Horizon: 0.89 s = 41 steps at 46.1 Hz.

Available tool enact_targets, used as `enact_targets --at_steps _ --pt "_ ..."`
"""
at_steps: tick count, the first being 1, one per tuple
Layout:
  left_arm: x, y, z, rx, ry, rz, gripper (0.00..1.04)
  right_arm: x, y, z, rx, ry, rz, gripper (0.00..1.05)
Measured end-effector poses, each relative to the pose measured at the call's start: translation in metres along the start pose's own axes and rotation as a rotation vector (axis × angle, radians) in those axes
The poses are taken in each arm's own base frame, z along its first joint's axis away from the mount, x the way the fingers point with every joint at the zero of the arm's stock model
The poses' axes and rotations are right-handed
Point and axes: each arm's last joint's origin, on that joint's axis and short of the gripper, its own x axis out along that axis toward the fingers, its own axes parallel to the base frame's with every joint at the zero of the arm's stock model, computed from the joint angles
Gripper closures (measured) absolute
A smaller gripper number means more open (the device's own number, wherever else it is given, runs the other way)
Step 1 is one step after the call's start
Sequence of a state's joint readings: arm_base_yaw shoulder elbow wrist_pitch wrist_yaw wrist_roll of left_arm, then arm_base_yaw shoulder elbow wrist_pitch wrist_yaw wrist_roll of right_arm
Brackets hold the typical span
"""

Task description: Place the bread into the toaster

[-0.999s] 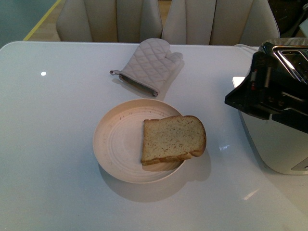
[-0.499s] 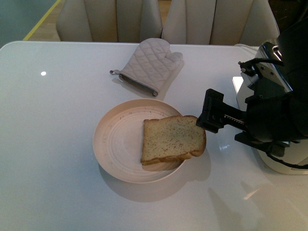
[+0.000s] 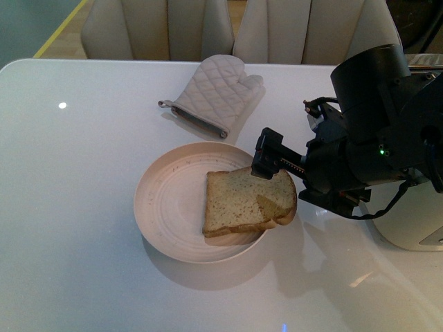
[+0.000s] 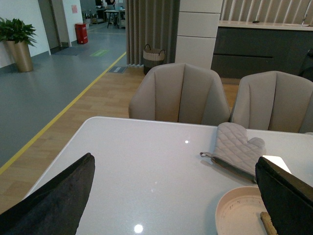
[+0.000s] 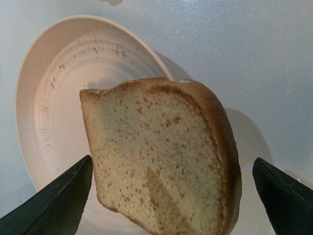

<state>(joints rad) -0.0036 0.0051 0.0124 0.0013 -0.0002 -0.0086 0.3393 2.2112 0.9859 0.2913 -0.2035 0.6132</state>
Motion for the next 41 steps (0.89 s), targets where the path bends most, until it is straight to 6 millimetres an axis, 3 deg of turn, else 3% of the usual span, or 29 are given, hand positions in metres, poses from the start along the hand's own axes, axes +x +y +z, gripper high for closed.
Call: enact_targets --at_steps 14,32,41 --pt "0.0 0.0 0.0 0.0 0.0 0.0 0.07 0.018 -0.006 -0.002 0.04 0.025 -0.01 0.1" --pt "0.0 0.0 0.0 0.0 0.0 0.0 0.07 0.021 -0.009 -0.007 0.075 0.039 0.004 0.62" --pt "0.0 0.0 0.0 0.0 0.0 0.0 0.07 0.009 -0.007 -0.006 0.093 0.037 0.042 0.96"
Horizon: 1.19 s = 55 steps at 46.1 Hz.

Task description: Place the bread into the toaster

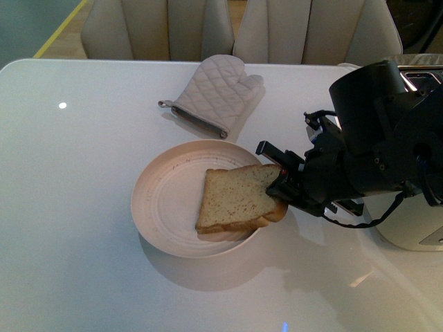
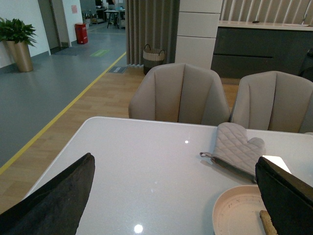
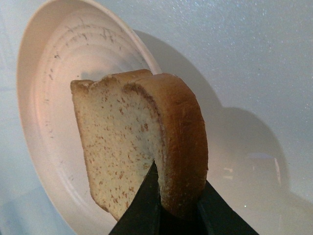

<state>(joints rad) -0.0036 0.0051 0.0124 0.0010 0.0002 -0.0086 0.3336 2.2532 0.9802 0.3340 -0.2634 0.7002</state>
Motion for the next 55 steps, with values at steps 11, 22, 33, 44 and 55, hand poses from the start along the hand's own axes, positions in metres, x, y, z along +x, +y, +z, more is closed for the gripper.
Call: enact_targets --at_steps 11,22,33,44,55 --pt "0.0 0.0 0.0 0.0 0.0 0.0 0.07 -0.039 0.031 0.024 -0.026 -0.106 0.116 1.01" --pt "0.0 0.0 0.0 0.0 0.0 0.0 0.07 -0.096 0.058 0.046 -0.111 -0.203 0.144 1.01" --pt "0.0 0.0 0.0 0.0 0.0 0.0 0.07 -0.216 0.085 0.101 -0.359 -0.533 0.014 1.01" --pt "0.0 0.0 0.0 0.0 0.0 0.0 0.07 -0.293 0.065 0.106 -0.565 -0.642 -0.256 1.01" --pt "0.0 0.0 0.0 0.0 0.0 0.0 0.07 -0.285 0.033 0.092 -0.585 -0.552 -0.418 1.01"
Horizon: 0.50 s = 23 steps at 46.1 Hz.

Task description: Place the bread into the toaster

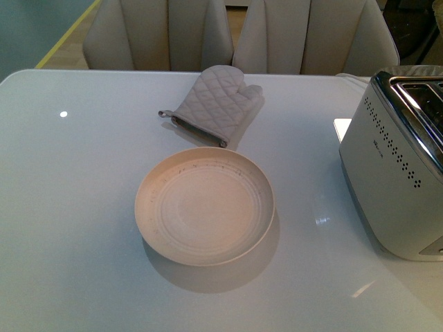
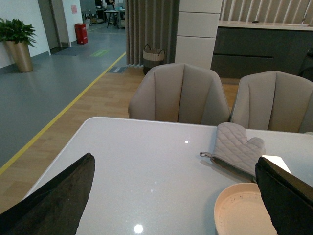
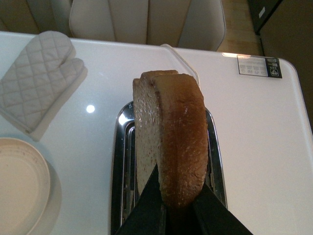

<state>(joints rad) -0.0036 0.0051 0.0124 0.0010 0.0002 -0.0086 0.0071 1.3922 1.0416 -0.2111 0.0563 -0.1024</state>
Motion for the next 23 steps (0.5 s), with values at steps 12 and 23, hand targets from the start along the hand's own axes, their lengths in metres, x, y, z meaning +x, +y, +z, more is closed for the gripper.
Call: enact_targets --at_steps 12,23 --pt "0.0 0.0 0.0 0.0 0.0 0.0 0.07 0.003 0.002 -0.009 -0.013 0.03 -0.029 1.01" --pt "0.0 0.0 0.0 0.0 0.0 0.0 0.07 0.009 0.003 -0.021 -0.035 0.07 -0.038 1.01"
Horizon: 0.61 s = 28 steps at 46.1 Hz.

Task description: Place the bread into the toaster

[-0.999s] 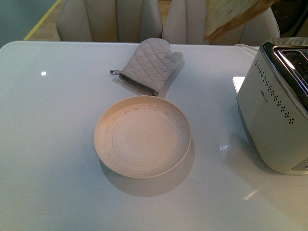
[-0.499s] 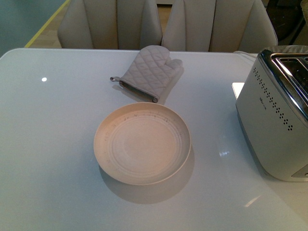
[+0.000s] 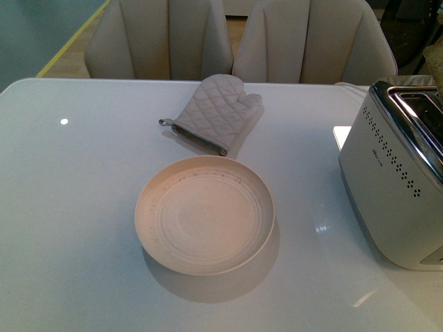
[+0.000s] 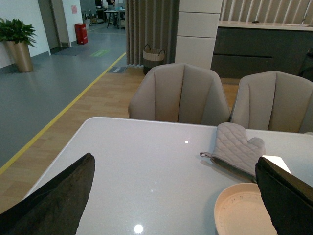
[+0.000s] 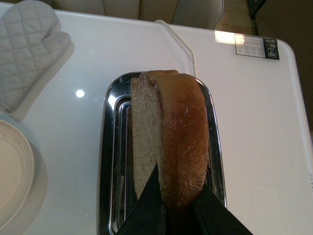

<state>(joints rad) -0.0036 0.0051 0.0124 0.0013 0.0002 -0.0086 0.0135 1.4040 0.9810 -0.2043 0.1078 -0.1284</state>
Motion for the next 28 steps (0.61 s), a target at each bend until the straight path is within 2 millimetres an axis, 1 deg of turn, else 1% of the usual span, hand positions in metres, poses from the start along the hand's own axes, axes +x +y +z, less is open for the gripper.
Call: enact_targets --at_steps 16,21,28 --pt "0.0 0.0 0.0 0.0 0.0 0.0 0.07 0.02 0.003 -0.014 -0.032 0.096 0.002 1.01" --pt "0.0 0.0 0.0 0.0 0.0 0.0 0.07 0.025 0.003 -0.013 -0.036 0.129 0.008 1.01" --pt "0.0 0.0 0.0 0.0 0.0 0.0 0.07 0.032 0.003 -0.007 -0.04 0.167 0.007 1.01"
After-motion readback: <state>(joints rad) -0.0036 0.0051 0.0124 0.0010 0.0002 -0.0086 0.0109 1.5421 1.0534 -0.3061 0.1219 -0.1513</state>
